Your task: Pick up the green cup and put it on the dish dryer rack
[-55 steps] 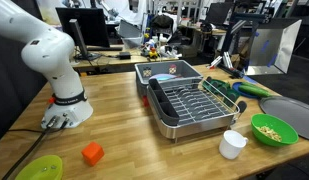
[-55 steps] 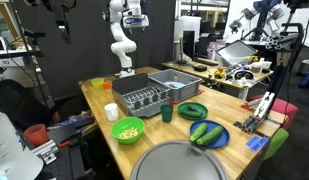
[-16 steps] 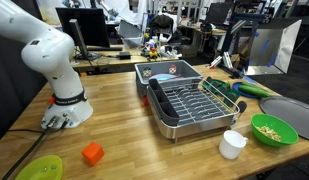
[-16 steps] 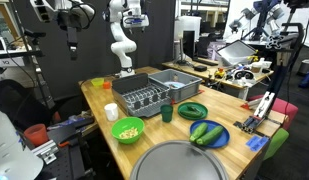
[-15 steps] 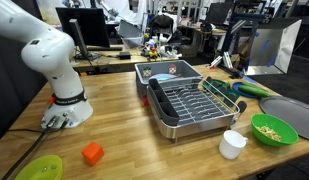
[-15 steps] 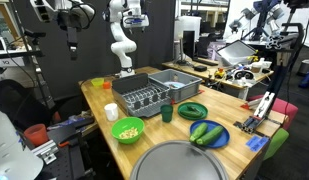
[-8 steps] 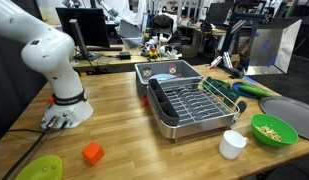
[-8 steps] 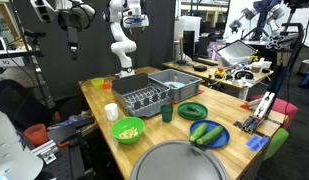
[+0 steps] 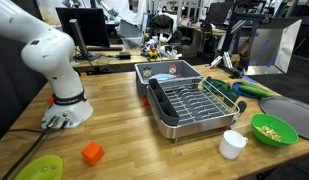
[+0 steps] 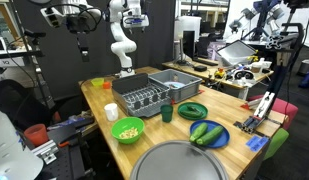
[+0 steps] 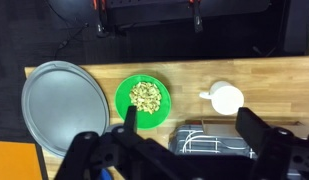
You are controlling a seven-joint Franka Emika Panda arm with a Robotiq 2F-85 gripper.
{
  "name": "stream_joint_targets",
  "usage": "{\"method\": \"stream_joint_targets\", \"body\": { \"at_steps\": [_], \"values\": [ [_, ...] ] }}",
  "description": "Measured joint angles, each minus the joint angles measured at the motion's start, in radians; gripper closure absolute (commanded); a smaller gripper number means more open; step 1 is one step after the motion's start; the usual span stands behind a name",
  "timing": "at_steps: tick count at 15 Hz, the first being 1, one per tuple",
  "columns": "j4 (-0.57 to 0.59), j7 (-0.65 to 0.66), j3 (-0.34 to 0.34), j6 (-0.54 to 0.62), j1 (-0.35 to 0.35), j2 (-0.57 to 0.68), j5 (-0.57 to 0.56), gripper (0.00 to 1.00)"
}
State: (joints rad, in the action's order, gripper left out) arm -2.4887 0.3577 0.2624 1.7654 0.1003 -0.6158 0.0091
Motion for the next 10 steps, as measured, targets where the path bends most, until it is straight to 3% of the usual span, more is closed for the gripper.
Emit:
{"method": "stream_joint_targets", "body": {
  "at_steps": [10],
  "values": [
    [-0.033, 0.0, -0.05, 0.125, -0.017, 0.031, -0.004, 0.0]
  ]
}}
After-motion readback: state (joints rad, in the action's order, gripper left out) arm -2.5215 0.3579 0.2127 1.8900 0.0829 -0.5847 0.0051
